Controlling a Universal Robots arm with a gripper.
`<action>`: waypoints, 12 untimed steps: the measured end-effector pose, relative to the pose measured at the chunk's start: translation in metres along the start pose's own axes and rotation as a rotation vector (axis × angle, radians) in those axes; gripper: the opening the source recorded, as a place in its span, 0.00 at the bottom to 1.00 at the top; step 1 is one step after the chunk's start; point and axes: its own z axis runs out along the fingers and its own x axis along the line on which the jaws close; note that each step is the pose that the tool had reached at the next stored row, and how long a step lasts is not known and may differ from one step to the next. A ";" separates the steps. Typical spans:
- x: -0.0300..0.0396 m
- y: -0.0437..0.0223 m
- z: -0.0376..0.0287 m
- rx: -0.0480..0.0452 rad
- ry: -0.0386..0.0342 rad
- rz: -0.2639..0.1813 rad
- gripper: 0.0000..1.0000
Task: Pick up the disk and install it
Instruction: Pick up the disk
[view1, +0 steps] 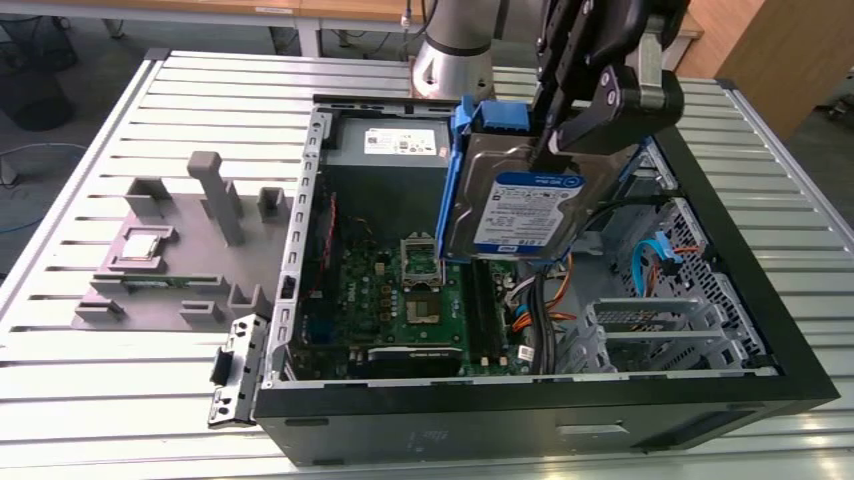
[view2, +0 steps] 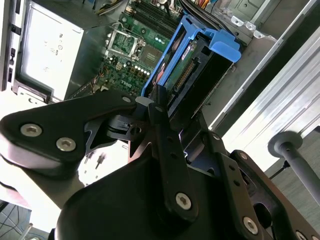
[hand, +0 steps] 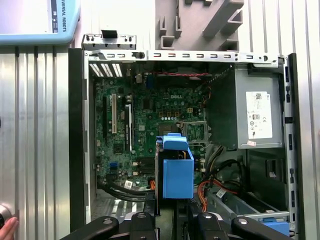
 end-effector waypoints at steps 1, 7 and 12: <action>0.0011 -0.0001 -0.0001 0.0001 0.0001 0.000 0.35; 0.0098 -0.0004 -0.0010 0.0001 -0.0001 0.000 0.35; 0.0203 -0.0009 -0.0020 0.0002 0.0000 0.001 0.35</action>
